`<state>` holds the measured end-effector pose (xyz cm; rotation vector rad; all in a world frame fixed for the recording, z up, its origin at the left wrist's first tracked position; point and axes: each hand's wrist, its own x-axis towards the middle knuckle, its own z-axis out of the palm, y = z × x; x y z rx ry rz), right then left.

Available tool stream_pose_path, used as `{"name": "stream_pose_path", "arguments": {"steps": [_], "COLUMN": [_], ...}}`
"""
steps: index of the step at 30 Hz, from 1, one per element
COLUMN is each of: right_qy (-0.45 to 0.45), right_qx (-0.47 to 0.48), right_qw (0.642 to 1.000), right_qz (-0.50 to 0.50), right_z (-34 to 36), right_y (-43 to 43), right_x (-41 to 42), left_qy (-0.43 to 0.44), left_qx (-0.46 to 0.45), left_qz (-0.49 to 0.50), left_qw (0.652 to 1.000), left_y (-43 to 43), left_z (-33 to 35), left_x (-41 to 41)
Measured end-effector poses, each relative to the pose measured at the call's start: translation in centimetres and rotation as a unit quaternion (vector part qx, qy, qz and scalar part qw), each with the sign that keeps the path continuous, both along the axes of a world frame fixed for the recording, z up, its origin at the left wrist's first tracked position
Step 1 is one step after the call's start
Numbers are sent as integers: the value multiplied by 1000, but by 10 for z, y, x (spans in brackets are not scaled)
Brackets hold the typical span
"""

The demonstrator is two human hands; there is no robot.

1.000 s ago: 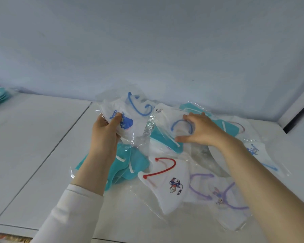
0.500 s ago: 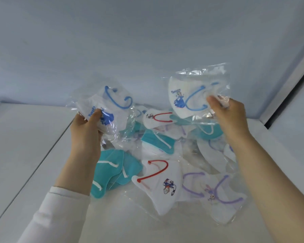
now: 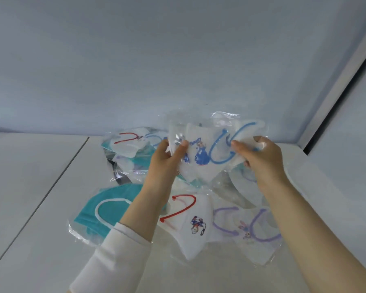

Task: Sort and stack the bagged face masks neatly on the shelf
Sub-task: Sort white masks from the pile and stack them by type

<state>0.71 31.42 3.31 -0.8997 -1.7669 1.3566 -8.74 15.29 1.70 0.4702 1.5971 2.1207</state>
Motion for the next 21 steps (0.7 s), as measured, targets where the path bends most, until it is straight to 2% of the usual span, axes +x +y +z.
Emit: {"name": "stream_pose_path", "arguments": {"steps": [4, 6, 9, 11, 13, 15, 18, 21], "right_qy": [5, 49, 101, 124, 119, 83, 59, 33], "right_qx": [-17, -51, -79, -124, -169, -197, -191, -125], "right_qw": [1000, 997, 990, 984, 974, 968, 977, 992], "right_qz": [24, 21, -53, -15, 90, 131, 75, 8], "right_z": [-4, -1, 5, 11, 11, 3, -8, -16], "right_y": [-15, -12, 12, 25, 28, 16, -5, -19], "right_x": [1, 10, 32, 47, 51, 46, 33, 27], "left_qy": [71, 55, 25, 15, 24, 37, 61, 84], "left_qx": [-63, -71, -66, -72, -79, -85, -83, -54], "left_qz": [18, 59, 99, 111, 91, 23, -60, -59], "left_qw": [995, 994, 993, 991, 992, 995, 993, 993], "left_y": [6, -1, -16, -20, -16, -7, 6, 12], "left_z": [-2, -4, -7, -8, -7, -4, 0, 3], "left_x": [5, -4, -22, -28, -23, -10, 11, 22]}}
